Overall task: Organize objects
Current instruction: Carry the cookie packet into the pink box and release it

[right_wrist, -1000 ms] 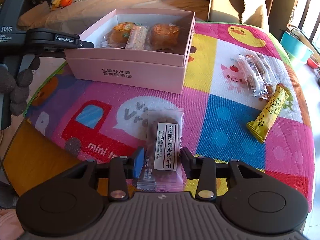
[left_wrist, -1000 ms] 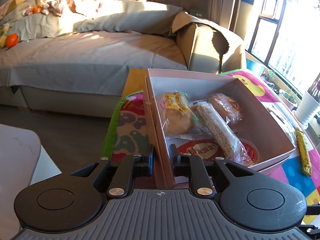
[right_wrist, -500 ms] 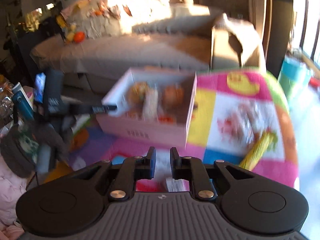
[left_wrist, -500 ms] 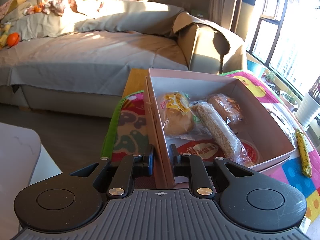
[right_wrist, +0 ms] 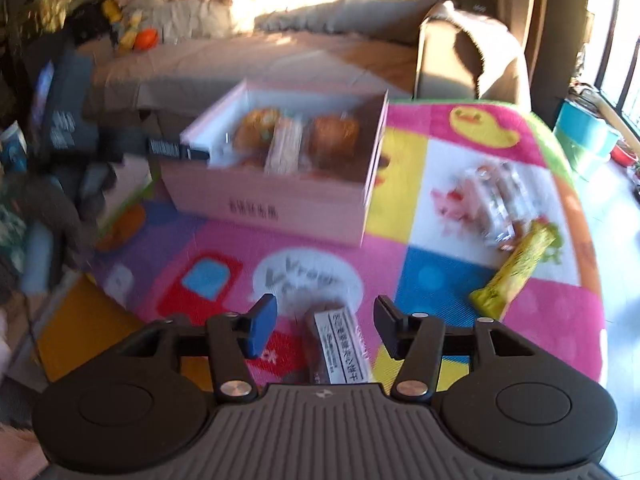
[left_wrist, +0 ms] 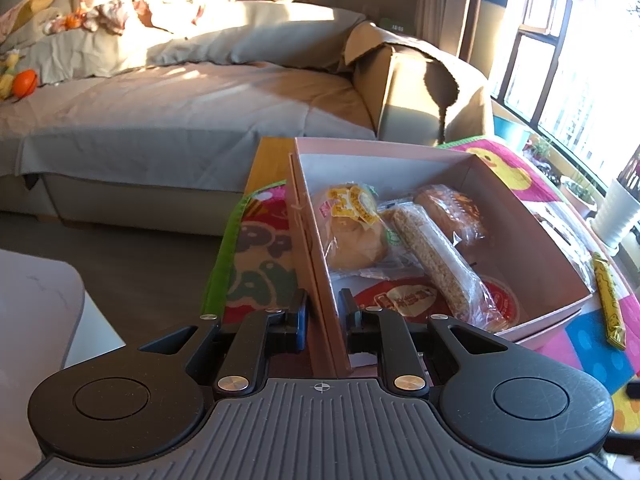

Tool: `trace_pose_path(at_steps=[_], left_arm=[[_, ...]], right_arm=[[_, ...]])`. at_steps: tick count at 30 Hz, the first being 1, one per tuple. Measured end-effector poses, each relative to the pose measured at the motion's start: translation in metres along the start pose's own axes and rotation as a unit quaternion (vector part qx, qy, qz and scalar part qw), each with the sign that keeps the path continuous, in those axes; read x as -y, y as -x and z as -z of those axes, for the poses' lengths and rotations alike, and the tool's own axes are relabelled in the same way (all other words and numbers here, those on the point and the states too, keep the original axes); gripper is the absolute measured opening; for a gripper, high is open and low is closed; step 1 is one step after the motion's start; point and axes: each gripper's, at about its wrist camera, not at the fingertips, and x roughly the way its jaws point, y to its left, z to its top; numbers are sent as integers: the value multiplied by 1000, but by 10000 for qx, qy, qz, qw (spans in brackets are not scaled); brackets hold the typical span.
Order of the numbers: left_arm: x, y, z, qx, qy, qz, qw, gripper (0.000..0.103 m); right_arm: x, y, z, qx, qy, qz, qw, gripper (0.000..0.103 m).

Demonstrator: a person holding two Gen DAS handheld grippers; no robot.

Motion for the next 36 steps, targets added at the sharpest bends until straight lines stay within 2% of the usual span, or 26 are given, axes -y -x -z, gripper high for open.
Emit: trace_pose_path(at_steps=[5, 8, 12, 15, 18, 22, 25, 28, 29, 30, 31, 34, 36], left_arm=[[1, 0, 0, -1, -34, -37, 10000, 18], [2, 0, -1, 0, -86, -91, 9999, 17], [3, 0, 0, 2, -98, -83, 9999, 17], [1, 1, 0, -1, -84, -45, 10000, 18], [-1, 1, 1, 3, -55, -19, 10000, 18], [-2, 1, 1, 10, -17, 3, 10000, 18], [-1, 1, 1, 8, -28, -6, 10000, 18], [-1, 0, 1, -4, -24, 8, 10000, 18], [-1, 0, 0, -11, -23, 10, 10000, 18], [-1, 0, 0, -17, -18, 14, 10000, 18], [-1, 0, 0, -16, -19, 13, 10000, 18], [-1, 0, 0, -9, -26, 13, 10000, 18], [-1, 0, 0, 0, -28, 15, 10000, 18]], right_arm=[[5, -30, 12, -345, -178, -71, 9992, 53], [1, -24, 14, -297, -58, -201, 9993, 38], [2, -16, 13, -271, -101, -302, 9991, 35], [12, -10, 4, -296, -401, -584, 9970, 35], [18, 7, -15, -27, -552, -728, 9958, 35], [15, 41, -50, 713, -411, -736, 9939, 35], [5, 58, -83, 1369, -271, -787, 9871, 35], [-5, 55, -118, 1861, -230, -958, 9776, 35], [-8, 50, -128, 1951, -288, -1028, 9750, 40], [-11, 43, -137, 1971, -343, -1139, 9732, 49], [-13, 35, -143, 1930, -407, -1236, 9725, 52], [-16, 20, -148, 1807, -484, -1312, 9735, 52], [-11, 20, -141, 1800, -474, -1158, 9757, 53]])
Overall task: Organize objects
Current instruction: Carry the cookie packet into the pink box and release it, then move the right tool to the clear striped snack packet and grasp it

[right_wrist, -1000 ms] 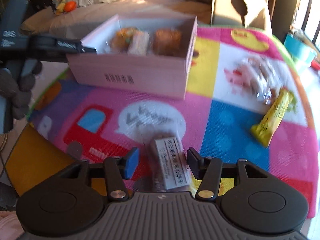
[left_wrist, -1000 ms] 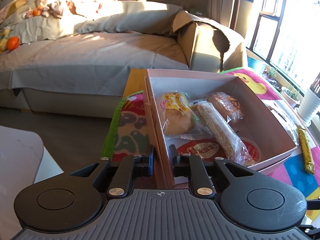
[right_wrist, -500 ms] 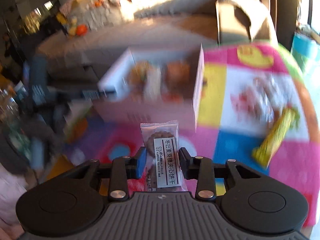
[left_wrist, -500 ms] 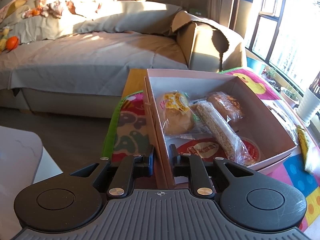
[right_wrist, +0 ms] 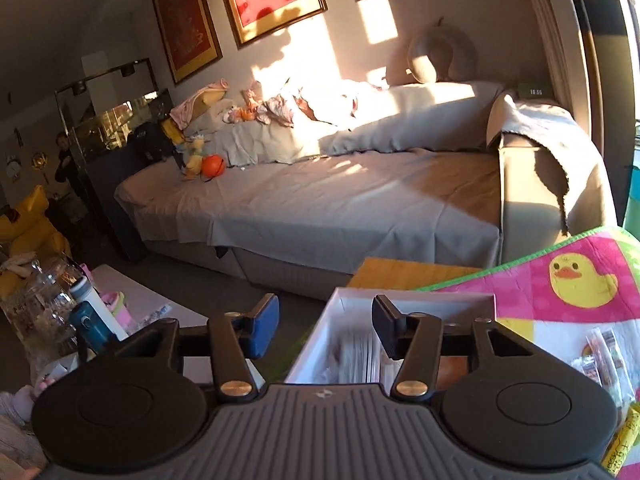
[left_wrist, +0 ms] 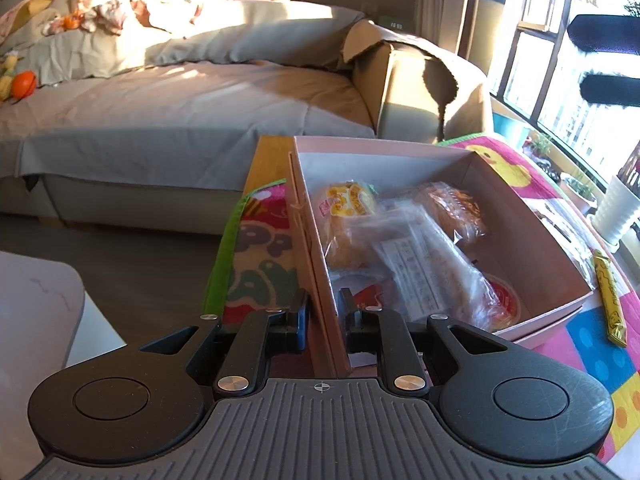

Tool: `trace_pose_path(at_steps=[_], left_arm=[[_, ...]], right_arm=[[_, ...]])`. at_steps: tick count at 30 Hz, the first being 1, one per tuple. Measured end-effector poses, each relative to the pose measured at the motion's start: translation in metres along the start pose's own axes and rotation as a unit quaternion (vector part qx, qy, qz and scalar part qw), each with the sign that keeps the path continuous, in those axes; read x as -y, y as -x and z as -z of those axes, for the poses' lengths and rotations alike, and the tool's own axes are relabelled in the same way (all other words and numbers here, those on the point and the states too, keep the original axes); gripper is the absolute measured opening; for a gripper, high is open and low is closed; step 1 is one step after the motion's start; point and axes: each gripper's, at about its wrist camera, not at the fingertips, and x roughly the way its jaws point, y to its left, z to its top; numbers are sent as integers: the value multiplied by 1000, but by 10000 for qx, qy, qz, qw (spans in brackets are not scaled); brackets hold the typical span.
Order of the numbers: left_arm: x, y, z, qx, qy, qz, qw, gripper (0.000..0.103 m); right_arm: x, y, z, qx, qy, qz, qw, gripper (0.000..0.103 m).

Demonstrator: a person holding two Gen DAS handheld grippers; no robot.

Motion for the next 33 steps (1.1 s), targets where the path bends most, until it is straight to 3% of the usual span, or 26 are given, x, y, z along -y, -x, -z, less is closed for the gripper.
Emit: trace_pose_path(at_steps=[3, 6, 10, 13, 17, 21, 27, 29, 33], left_arm=[[0, 0, 1, 27, -18, -5, 10000, 18], [0, 0, 2, 41, 0, 12, 10000, 18], [-1, -1, 2, 38, 5, 7, 10000, 18], [-1, -2, 3, 26, 58, 41, 10000, 19], [2, -2, 1, 2, 39, 2, 10000, 18], [4, -2, 0, -5, 38, -1, 10000, 18], [4, -2, 1, -24, 12, -21, 10000, 18], [4, -2, 1, -21, 10, -27, 10000, 18], [2, 0, 2, -27, 9, -28, 10000, 18]], right_arm=[[21, 15, 15, 23, -22, 516, 9987, 62], [52, 35, 37, 42, -154, 1353, 9907, 66], [107, 61, 72, -117, -680, 2356, 9694, 67], [142, 71, 92, -356, -1043, 2844, 9524, 67], [161, 69, 116, -675, -1332, 2933, 9443, 67], [162, 49, 122, -819, -1285, 2777, 9485, 67], [162, 6, 101, -849, -499, 2728, 9570, 62], [169, -10, 89, -929, -545, 2464, 9632, 62], [188, -46, 73, -1143, -705, 2291, 9641, 59]])
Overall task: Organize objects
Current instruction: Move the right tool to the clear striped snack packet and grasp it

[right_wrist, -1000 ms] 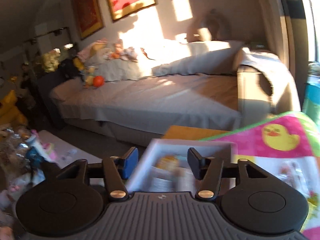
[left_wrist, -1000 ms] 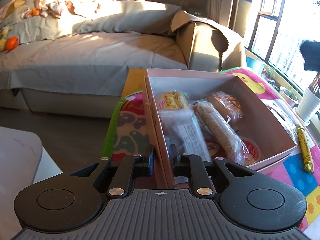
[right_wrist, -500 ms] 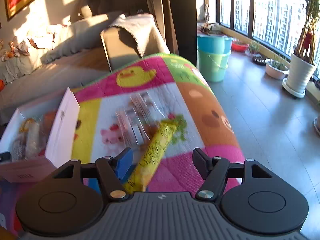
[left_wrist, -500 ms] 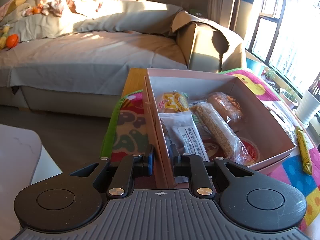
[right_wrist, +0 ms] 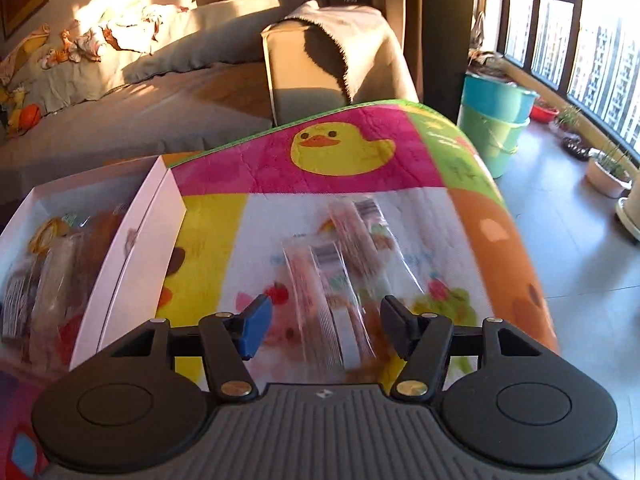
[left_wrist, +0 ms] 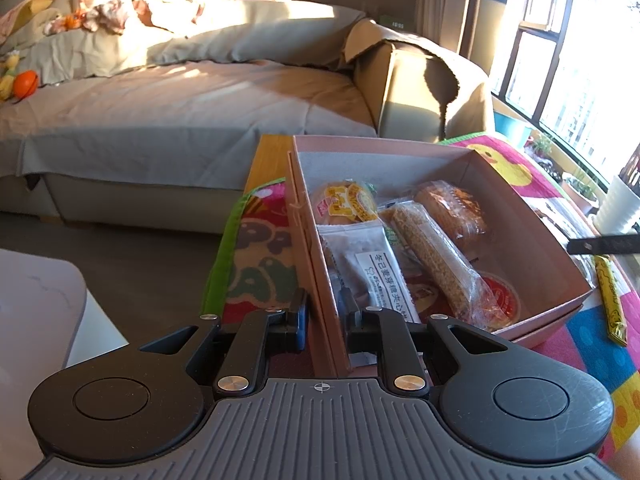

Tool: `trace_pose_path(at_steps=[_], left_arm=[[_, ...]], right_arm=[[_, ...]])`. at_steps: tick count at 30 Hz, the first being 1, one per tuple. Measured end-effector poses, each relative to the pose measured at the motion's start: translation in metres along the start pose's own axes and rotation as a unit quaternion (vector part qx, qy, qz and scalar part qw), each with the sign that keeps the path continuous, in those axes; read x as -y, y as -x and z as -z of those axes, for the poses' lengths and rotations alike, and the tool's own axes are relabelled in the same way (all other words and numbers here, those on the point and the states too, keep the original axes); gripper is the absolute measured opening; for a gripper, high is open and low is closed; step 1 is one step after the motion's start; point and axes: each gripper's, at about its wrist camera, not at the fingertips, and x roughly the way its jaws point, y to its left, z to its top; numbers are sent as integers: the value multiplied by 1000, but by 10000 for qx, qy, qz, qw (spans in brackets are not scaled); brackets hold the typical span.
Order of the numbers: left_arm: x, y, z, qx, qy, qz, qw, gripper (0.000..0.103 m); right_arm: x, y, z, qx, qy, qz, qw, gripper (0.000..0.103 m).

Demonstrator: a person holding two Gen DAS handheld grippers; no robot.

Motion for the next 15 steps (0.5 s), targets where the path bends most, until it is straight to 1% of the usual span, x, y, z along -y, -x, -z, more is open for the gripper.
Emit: trace_pose_path(at_steps=[1, 2, 3, 4, 5, 7, 8, 10, 12, 15], left_arm=[[0, 0, 0, -3, -7, -3, 10000, 18], [0, 1, 0, -4, -13, -5, 10000, 18], [0, 1, 0, 0, -9, -2, 10000, 18], [0, 1, 0, 1, -6, 2, 10000, 18], [0, 1, 0, -3, -6, -1, 10000, 18], [0, 1, 1, 5, -14, -2, 10000, 18], [0, 1, 1, 9, -9, 4, 10000, 18], [-1, 1, 1, 18, 2, 13, 10000, 18], [-1, 1, 2, 22, 9, 22, 10000, 19], [-2, 2, 2, 28, 21, 35, 10000, 19]], right_arm=[[-1, -7, -3, -92, -42, -46, 9999, 52], [-2, -12, -4, -152, -73, -47, 9998, 51], [-5, -14, -2, -129, -33, 43, 9999, 50], [-9, -13, -1, -102, 40, 76, 9999, 46], [-11, -10, 2, -101, 88, 13, 9999, 43], [-14, -2, 8, -139, 100, -132, 9998, 31], [-15, 2, 12, -173, 118, -168, 9996, 29], [-16, 13, 21, -244, 151, -251, 9993, 28], [-19, 27, 31, -267, 252, -319, 9988, 19], [-21, 48, 45, -348, 250, -396, 9983, 18]])
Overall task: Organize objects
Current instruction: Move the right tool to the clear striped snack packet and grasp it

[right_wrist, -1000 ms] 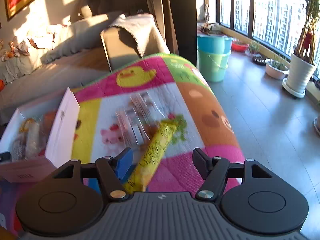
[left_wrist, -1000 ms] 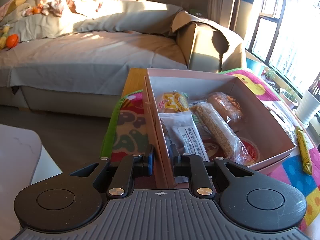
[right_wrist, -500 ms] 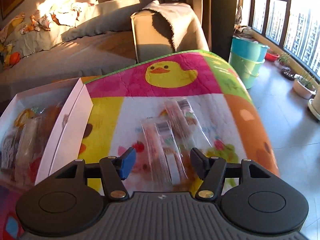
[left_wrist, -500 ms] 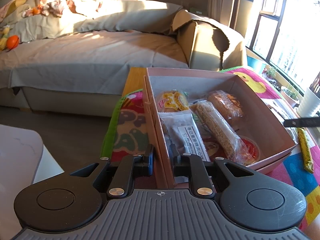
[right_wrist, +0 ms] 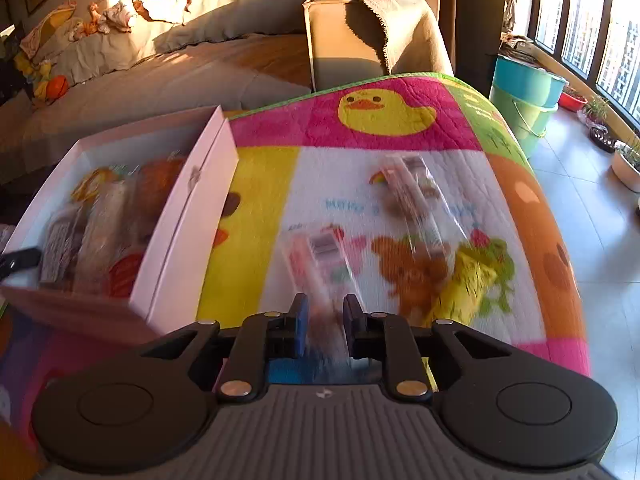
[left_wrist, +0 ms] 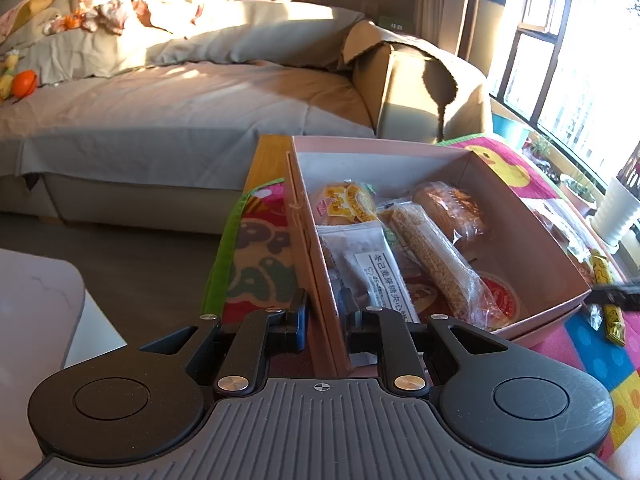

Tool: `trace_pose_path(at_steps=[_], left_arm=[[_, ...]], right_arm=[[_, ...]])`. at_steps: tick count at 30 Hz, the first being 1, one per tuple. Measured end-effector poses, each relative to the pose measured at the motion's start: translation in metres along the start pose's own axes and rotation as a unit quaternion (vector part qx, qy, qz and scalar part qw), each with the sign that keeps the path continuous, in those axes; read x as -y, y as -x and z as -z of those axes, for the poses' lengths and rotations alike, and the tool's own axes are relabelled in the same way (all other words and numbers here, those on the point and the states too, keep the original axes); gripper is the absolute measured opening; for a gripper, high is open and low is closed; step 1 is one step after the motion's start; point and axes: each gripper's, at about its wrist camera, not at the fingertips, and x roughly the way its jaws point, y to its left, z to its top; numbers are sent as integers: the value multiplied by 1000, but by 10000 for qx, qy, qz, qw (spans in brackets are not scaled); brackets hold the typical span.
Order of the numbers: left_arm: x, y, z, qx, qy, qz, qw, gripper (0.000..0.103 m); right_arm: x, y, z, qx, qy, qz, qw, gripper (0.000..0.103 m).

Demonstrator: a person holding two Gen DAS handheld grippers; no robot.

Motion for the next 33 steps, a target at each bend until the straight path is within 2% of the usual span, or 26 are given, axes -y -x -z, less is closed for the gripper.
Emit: trace_pose_path(at_steps=[5, 9, 11, 13, 15, 20, 22, 28, 33], left_arm=[[0, 0, 0, -4, 4, 15, 10000, 19], [-1, 0, 0, -4, 6, 12, 10000, 19], [0, 0, -1, -4, 6, 15, 10000, 19], [0, 0, 0, -4, 2, 6, 10000, 19], [-1, 0, 0, -5, -6, -4, 10000, 19], [0, 0, -2, -35, -15, -11, 10000, 19], [0, 0, -2, -33, -16, -3, 10000, 19], [2, -1, -3, -14, -12, 14, 10000, 19], [1, -2, -3, -6, 9, 17, 10000, 19]], right_arm=[[-5, 22, 28, -268, -61, -341, 9990, 18], [-10, 34, 29, 101, 265, -28, 9996, 21], [-7, 29, 19, 239, 294, 133, 9992, 27], [-5, 16, 8, 374, 458, 277, 9979, 46], [-3, -4, -2, 368, 506, 346, 9974, 56], [0, -43, -18, 106, 210, 152, 9996, 56], [-8, -41, -15, 48, 362, 98, 9993, 42], [-18, -10, 13, -187, 634, 122, 9977, 35], [-20, 35, 36, -227, 322, -304, 9988, 34]])
